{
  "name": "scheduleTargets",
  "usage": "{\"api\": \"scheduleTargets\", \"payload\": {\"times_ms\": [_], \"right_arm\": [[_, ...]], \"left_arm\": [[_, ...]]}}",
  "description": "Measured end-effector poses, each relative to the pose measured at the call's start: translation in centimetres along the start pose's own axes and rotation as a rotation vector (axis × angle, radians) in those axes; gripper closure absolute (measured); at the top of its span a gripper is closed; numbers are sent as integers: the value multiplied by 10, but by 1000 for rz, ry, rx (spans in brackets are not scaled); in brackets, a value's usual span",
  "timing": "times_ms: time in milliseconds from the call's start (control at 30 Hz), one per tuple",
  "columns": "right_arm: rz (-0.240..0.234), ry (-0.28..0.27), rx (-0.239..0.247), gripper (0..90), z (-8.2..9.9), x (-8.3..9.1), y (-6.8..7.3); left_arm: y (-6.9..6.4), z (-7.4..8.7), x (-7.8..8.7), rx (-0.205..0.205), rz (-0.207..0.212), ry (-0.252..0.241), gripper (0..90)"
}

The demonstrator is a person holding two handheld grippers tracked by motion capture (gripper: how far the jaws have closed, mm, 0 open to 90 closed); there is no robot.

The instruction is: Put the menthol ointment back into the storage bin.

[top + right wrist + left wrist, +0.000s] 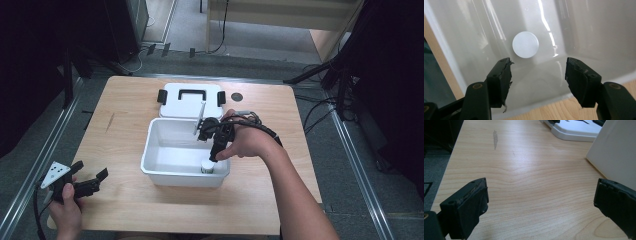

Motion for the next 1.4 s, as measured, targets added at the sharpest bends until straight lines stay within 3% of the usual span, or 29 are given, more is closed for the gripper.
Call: {"api": "scheduleTargets", "payload": {"times_ms": [433,633,967,1000,1200,1300,1400], "right_arm": [[20,-30,-79,359,43,21,-16],[20,-34,-111,353,60,22,-19],[6,-28,-172,331,94,6,-22],[1,-28,-201,318,102,0,-22],[-12,-57,-262,258,115,-11,-21],[14,-53,-336,253,130,-19,-20],[34,-65,-360,224,137,-22,-20]], "left_arm": [[0,0,0,-2,0,-2,1],[-1,0,0,-4,0,-6,1],[-1,0,0,-10,0,-3,1],[-1,0,0,-10,-1,-4,1],[-1,0,0,-11,-2,-4,1],[-1,0,0,-10,-1,-4,1],[-1,0,1,-19,0,-6,1]]}}
Point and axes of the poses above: each handheld gripper's, and its own axes: x roughly backward along the jaws, z roughly out of its underside, y roughly to its left, the point moved 6 cm from there along -x, roughly forward along the jaws, and after that the axes turned 3 degrees about y, right-handed, at the moved point
